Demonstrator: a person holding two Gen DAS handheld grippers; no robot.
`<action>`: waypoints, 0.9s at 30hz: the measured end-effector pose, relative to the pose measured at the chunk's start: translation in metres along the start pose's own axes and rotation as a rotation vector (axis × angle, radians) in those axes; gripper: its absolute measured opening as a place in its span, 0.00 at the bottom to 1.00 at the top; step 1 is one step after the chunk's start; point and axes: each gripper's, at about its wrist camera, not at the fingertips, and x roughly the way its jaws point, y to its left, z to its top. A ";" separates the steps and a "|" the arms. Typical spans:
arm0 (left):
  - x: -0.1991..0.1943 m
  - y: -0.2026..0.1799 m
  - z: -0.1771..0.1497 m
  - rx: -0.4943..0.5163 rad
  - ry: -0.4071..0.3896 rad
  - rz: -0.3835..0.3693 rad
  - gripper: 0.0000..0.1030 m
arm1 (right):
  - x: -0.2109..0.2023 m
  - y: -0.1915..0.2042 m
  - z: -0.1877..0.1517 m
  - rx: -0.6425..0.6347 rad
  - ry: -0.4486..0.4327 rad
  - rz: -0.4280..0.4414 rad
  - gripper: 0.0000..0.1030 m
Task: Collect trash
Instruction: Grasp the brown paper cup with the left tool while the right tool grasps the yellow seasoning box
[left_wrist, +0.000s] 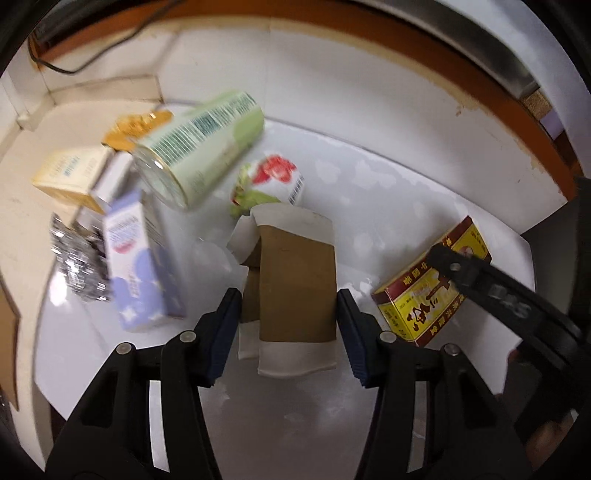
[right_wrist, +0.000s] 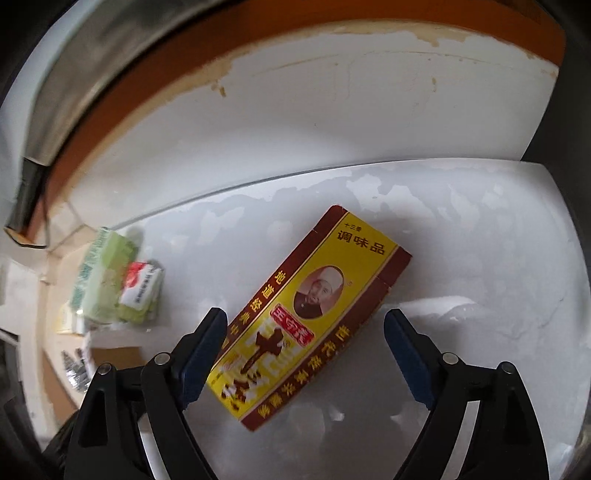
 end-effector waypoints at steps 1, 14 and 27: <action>-0.003 0.002 0.001 -0.002 -0.009 0.007 0.48 | 0.003 0.004 0.001 -0.008 0.004 -0.010 0.85; -0.081 0.046 0.013 -0.090 -0.153 0.026 0.48 | 0.024 0.029 0.004 -0.086 0.050 -0.109 0.76; -0.125 0.100 -0.024 -0.147 -0.203 0.018 0.47 | 0.013 0.021 -0.020 -0.051 0.093 -0.046 0.60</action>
